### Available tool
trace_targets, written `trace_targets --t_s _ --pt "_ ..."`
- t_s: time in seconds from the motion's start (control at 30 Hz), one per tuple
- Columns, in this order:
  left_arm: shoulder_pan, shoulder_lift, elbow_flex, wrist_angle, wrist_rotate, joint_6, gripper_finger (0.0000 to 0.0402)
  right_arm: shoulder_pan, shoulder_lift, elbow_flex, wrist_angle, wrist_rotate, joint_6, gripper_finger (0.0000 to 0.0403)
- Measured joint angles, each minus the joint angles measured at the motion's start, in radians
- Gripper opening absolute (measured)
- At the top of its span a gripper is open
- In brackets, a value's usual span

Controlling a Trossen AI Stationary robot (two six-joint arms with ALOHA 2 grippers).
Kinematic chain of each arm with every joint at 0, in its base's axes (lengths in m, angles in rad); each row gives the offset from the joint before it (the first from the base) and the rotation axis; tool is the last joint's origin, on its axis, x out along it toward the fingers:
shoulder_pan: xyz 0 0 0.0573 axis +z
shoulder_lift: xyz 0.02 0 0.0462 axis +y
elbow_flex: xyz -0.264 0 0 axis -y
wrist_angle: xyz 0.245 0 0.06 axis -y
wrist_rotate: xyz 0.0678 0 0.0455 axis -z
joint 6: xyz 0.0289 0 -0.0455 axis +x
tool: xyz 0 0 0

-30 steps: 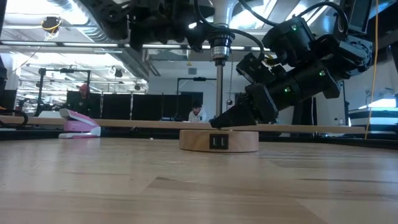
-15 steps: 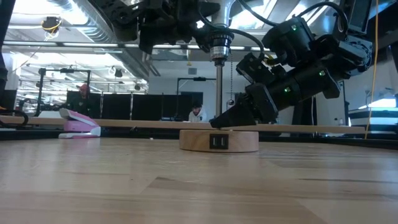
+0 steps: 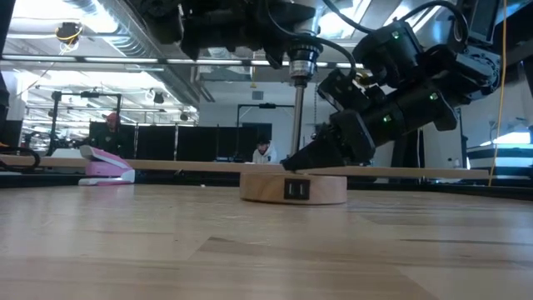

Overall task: Screw lightbulb
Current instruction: Remove the white lightbulb from the lamp

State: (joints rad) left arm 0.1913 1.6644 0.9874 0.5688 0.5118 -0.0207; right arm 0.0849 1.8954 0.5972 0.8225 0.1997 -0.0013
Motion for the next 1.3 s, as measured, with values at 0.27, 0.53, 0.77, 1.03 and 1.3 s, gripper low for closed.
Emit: trace_targets --t_s 0.27,0.53,0.77,1.03,1.3 --pt "-0.172 -0.045 0.000 -0.081 -0.643 -0.026 0.0134 0.000 0.000 0.000 0.004 0.035 0.060 0.0043" --pt "-0.335 -0.026 0.000 -0.063 -1.255 -0.202 0.0134 -0.001 0.001 0.001 -0.001 0.053 0.081 0.0043" --pt "-0.357 -0.020 0.000 -0.044 -1.294 -0.209 0.0165 -0.001 0.001 0.001 -0.001 0.053 0.080 0.0043" --pt "-0.354 -0.019 -0.004 -0.053 -1.260 -0.155 0.0236 0.000 0.001 0.001 -0.001 0.053 0.072 0.0043" --pt "-0.380 -0.068 -0.005 -0.125 -1.256 -0.104 0.0249 0.000 0.001 0.000 -0.002 0.052 0.069 0.0043"
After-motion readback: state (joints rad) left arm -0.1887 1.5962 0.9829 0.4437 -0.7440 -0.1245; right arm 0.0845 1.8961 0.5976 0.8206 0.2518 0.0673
